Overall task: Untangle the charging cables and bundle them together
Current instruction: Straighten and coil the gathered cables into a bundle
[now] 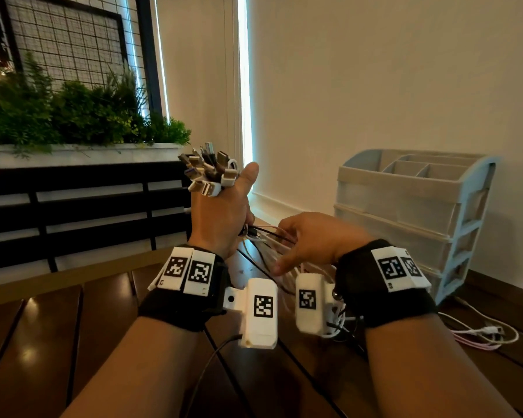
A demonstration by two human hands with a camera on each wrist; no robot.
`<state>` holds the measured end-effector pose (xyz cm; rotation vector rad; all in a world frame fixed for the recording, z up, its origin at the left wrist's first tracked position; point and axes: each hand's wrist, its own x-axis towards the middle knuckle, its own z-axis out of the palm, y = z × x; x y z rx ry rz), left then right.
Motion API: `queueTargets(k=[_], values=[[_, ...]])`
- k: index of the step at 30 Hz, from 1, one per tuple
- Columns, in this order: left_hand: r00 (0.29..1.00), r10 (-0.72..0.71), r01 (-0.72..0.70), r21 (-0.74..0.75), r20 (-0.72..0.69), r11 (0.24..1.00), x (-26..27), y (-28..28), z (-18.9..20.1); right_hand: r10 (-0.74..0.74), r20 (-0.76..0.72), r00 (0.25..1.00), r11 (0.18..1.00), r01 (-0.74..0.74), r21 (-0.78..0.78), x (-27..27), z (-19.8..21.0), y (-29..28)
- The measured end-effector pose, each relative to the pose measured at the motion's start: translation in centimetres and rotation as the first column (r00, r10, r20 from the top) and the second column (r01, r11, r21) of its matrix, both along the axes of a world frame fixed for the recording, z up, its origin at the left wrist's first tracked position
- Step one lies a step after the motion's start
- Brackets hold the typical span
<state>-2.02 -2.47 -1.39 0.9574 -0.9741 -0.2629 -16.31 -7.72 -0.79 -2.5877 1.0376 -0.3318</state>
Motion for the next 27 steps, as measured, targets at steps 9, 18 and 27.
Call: queueTargets(k=[9,18,27], values=[[0.999,0.016,-0.016,-0.004,0.034,1.000,-0.4,-0.8,-0.9,-0.028,0.740,0.673,0.959,-0.191,0.211,-3.9,5.9,4.5],[0.999,-0.035,0.035,0.021,0.031,0.999,-1.1,-0.5,-0.7,-0.181,0.320,0.930,0.806,-0.047,0.591,-2.3,1.4,4.7],[0.919,-0.325,0.341,0.039,-0.224,0.939,-2.0,-1.0,-1.0,-0.428,0.292,0.855,0.302,-0.169,0.938,0.1,-1.1,1.1]])
